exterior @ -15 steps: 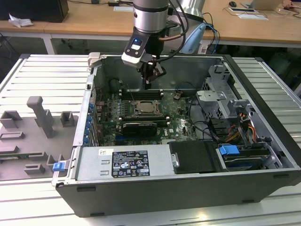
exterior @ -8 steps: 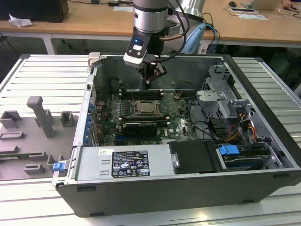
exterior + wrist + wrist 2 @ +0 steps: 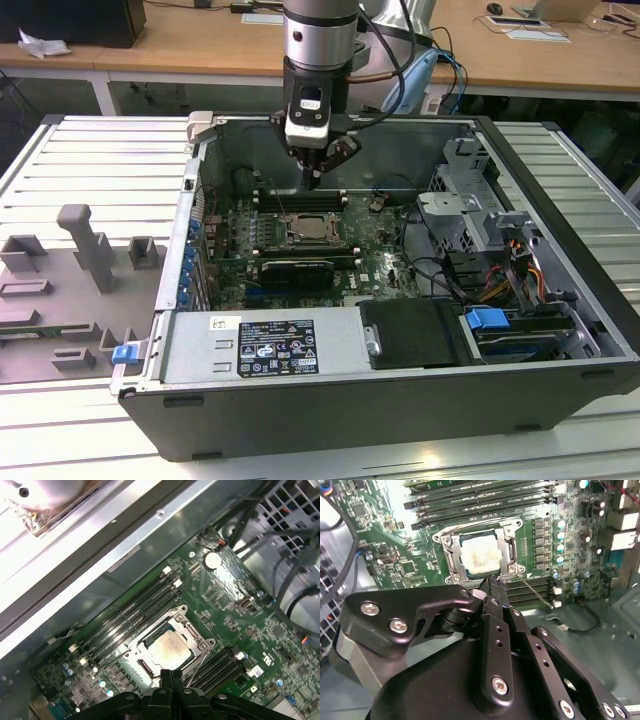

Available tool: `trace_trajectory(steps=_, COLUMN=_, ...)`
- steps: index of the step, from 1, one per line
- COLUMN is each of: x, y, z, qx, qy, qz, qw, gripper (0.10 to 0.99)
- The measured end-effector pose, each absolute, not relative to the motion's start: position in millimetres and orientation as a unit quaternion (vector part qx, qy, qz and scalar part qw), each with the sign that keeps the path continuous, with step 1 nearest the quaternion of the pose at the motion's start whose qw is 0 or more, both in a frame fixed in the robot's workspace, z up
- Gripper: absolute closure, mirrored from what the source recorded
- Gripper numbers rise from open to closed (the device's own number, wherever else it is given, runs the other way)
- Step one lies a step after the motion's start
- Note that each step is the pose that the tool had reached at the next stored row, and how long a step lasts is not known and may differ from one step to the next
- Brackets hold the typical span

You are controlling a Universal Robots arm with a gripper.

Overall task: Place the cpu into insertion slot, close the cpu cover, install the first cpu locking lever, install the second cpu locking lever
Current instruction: 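Install the first cpu locking lever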

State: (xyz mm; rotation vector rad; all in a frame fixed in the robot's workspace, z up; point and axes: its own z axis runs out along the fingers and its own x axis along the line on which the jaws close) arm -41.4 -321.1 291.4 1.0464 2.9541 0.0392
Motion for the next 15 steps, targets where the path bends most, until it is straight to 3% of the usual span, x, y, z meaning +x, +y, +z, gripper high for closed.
trace_trajectory(steps=15, x=-41.4, y=-321.1, z=291.4, qx=0.231, qy=0.973, qz=0.013, qw=0.002, gripper=0.98)
